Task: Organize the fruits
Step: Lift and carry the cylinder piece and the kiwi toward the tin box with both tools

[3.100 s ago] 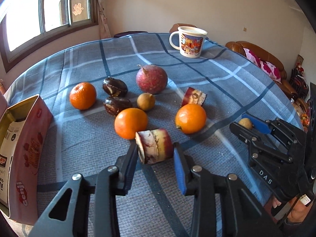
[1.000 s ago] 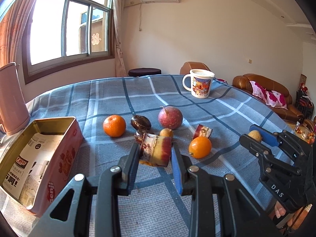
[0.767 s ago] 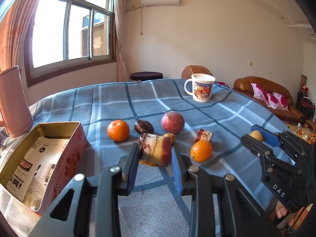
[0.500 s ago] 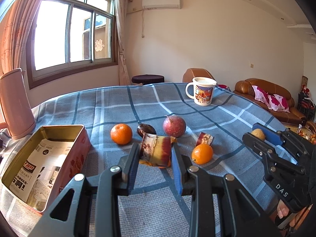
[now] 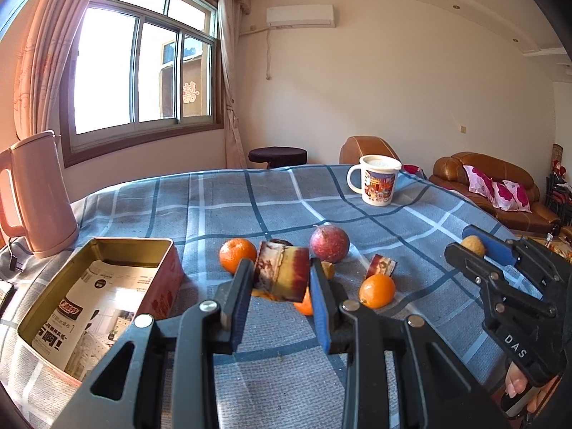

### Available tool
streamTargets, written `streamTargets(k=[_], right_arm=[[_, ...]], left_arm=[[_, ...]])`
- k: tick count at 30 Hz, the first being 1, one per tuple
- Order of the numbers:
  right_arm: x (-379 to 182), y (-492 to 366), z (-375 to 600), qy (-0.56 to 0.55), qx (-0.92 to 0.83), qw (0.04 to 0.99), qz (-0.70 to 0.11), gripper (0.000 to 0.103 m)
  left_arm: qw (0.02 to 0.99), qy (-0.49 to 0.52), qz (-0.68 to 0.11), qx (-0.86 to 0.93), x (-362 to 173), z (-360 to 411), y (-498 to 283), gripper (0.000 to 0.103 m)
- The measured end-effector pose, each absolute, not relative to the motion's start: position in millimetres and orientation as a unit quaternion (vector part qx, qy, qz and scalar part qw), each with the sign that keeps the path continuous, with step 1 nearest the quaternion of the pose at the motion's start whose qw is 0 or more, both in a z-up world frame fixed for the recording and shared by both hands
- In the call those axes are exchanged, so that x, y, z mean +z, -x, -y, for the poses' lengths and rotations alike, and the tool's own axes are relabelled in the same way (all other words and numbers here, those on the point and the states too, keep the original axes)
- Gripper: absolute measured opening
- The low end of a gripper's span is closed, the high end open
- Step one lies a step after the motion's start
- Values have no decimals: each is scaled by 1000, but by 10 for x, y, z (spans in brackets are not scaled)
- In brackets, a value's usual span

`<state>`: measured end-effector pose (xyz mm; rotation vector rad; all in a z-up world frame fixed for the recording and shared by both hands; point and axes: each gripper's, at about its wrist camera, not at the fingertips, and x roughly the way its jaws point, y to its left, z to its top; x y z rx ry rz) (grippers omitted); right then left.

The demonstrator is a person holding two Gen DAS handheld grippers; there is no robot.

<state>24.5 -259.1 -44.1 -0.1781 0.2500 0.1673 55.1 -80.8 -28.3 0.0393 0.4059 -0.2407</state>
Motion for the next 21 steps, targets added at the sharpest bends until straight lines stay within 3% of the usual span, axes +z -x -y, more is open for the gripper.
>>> streamTargets(k=[21], right_arm=[[-310,-227,2468,85,96,987,-97,32]], left_arm=[[982,-25,-167,-90,-155,697,-438,33]])
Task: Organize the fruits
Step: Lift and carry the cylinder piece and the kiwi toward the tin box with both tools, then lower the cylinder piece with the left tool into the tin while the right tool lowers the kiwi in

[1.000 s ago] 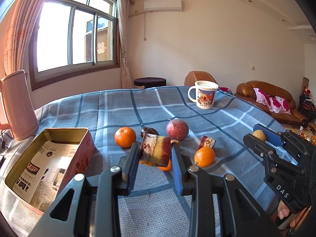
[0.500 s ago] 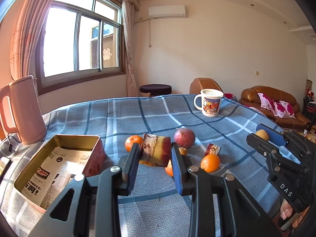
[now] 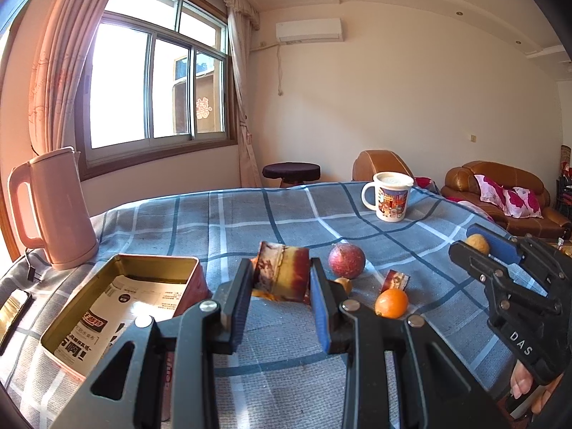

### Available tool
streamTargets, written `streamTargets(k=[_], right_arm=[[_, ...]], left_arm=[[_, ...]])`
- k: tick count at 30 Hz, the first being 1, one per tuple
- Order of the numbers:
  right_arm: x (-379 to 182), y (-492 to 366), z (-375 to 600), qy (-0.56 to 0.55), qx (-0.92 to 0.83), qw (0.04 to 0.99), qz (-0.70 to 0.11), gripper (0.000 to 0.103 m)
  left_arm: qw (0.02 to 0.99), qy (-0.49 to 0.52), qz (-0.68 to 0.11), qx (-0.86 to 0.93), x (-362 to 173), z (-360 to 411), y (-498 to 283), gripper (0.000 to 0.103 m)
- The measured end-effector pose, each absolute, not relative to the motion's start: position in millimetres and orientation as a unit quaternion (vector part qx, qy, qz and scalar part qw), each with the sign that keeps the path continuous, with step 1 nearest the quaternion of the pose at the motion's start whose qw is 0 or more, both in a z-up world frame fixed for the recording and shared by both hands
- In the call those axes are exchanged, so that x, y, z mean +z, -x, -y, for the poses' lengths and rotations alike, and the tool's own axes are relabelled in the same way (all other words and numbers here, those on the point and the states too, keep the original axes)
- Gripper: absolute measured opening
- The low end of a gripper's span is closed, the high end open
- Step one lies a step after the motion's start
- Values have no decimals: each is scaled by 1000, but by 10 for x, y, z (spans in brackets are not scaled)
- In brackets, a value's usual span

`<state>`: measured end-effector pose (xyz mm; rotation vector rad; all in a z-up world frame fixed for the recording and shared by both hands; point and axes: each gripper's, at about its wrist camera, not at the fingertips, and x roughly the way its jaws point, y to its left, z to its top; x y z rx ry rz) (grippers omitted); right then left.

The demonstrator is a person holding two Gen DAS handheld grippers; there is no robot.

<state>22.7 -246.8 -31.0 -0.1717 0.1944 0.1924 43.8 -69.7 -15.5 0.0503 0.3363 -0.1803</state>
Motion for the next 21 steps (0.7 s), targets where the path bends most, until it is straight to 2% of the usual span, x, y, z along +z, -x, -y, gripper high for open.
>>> streamTargets(k=[21], right_arm=[[-117,-356,2112,100,135,983,-74,32]], left_arm=[[985,-16,-166,-49,-114,418,-479,33]])
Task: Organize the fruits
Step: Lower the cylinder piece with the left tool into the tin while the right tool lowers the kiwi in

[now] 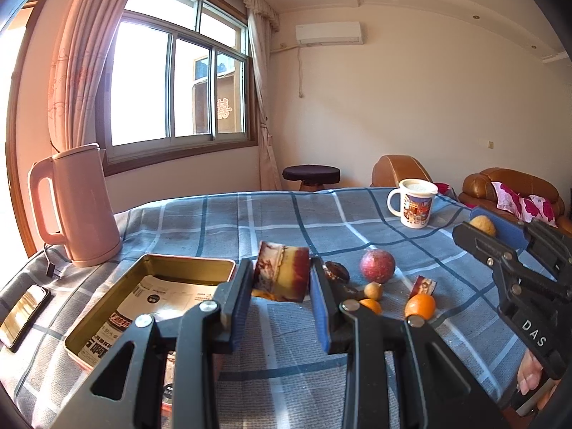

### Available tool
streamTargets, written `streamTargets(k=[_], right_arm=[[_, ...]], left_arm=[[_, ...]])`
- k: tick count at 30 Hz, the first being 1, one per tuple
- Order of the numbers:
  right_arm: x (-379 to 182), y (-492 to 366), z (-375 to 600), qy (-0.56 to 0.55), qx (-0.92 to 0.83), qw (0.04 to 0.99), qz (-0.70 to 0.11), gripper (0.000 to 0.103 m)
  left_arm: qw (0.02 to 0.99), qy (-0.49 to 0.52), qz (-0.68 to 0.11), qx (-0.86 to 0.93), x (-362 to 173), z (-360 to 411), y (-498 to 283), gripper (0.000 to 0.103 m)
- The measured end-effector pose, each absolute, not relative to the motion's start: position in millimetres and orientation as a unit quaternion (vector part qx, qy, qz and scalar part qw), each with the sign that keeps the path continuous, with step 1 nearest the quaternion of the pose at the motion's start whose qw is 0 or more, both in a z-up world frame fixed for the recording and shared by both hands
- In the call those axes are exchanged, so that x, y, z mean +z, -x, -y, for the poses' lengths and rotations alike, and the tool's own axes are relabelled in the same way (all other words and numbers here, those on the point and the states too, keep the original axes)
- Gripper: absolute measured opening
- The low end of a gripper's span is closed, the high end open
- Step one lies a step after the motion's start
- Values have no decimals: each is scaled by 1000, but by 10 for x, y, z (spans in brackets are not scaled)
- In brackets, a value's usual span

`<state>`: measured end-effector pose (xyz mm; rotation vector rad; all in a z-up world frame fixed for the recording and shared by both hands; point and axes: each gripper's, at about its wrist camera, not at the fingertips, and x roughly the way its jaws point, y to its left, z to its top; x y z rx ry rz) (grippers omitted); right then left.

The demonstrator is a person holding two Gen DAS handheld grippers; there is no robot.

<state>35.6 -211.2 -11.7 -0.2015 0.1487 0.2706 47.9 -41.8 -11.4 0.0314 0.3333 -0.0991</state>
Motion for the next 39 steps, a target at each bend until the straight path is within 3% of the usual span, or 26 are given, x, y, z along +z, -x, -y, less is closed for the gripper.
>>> streamTargets(k=[39], right_arm=[[53,-979,935,156,253,948,-112,32]], left_arm=[[973,15,-228,36,-339,-553,-810,33]])
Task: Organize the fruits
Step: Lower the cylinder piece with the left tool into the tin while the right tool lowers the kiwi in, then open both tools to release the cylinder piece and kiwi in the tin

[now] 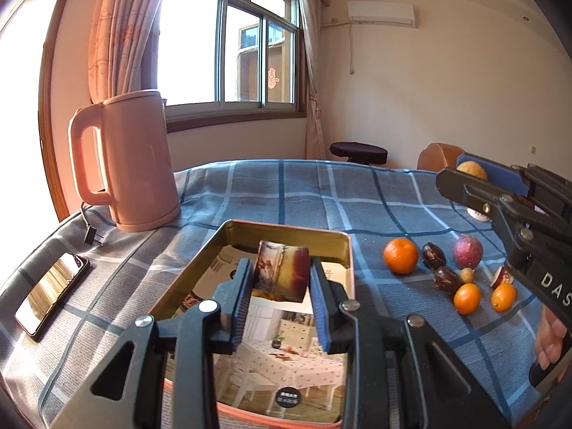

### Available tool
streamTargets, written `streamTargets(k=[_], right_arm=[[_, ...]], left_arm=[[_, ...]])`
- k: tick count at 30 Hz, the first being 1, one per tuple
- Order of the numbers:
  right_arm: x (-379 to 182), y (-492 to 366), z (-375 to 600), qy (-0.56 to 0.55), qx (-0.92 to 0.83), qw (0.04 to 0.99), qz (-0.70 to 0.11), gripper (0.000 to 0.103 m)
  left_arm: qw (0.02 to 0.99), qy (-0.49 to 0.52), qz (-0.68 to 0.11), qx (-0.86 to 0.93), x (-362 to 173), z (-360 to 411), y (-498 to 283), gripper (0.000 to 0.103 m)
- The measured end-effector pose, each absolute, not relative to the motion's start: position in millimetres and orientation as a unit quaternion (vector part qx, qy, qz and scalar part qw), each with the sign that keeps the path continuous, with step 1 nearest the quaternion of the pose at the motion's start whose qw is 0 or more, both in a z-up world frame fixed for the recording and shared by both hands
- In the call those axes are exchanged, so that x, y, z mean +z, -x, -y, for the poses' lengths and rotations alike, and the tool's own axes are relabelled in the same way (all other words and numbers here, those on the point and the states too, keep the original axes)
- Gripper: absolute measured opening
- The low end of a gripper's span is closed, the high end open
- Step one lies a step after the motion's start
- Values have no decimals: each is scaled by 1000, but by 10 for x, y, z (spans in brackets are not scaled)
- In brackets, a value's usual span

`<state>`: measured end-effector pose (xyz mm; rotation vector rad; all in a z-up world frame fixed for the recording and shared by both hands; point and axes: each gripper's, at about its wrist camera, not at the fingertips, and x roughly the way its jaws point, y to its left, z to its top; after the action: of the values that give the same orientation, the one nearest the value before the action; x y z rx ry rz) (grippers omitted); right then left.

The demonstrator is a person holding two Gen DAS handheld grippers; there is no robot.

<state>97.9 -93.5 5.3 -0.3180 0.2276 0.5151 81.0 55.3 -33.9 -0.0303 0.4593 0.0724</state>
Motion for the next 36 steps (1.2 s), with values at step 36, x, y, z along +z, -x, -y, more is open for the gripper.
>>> streamTargets(k=[36], right_arm=[[-609,-1780,37,161,288,904,-273,32]], left_arm=[[948,0,-313,52,-546,-958,-1252,33]])
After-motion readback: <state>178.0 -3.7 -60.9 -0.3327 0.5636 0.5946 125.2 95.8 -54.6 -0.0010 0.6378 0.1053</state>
